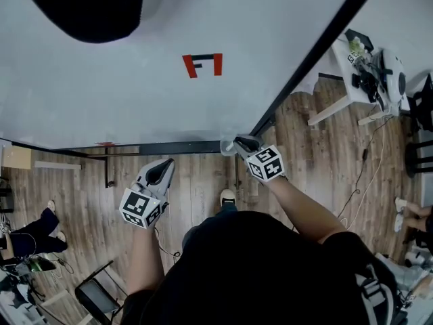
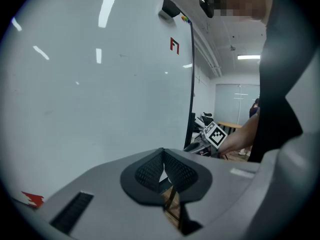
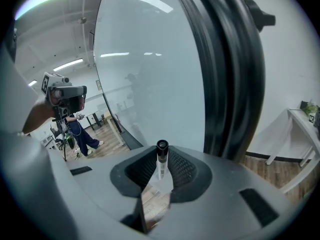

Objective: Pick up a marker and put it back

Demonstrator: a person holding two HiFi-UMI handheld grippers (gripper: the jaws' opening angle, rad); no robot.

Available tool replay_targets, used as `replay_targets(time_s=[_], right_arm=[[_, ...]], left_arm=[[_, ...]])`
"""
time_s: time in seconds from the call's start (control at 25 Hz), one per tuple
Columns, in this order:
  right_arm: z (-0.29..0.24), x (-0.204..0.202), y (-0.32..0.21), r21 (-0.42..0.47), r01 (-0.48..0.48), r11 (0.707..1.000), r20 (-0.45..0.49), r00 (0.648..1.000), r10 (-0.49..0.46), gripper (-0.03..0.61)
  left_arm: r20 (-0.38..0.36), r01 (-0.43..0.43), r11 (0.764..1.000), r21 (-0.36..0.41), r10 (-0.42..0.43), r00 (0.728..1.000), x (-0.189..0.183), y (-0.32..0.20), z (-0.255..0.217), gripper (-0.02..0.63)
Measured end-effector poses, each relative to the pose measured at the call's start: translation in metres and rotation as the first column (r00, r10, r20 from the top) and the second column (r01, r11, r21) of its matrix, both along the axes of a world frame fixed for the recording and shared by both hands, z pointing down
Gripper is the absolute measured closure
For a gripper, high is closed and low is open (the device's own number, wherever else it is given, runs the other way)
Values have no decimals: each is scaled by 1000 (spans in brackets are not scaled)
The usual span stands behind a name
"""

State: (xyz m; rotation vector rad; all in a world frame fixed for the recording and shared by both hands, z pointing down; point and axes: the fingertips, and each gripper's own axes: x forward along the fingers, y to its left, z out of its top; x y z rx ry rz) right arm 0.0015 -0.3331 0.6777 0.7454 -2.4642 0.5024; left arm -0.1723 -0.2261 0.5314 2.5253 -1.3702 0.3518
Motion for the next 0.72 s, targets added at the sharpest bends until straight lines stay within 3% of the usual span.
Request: replay_targets(time_s=[0.32,0.72], right_arm=[[2,14,5,4,-17,1000,-59,998,18,492],[-17,37,8,43,-75,996,-48,996,77,471]], left_arm=[[1,-7,1000,8,7,1000,3,13,-6,602],[13,-18,999,34,18,1000,5,28,-21,602]])
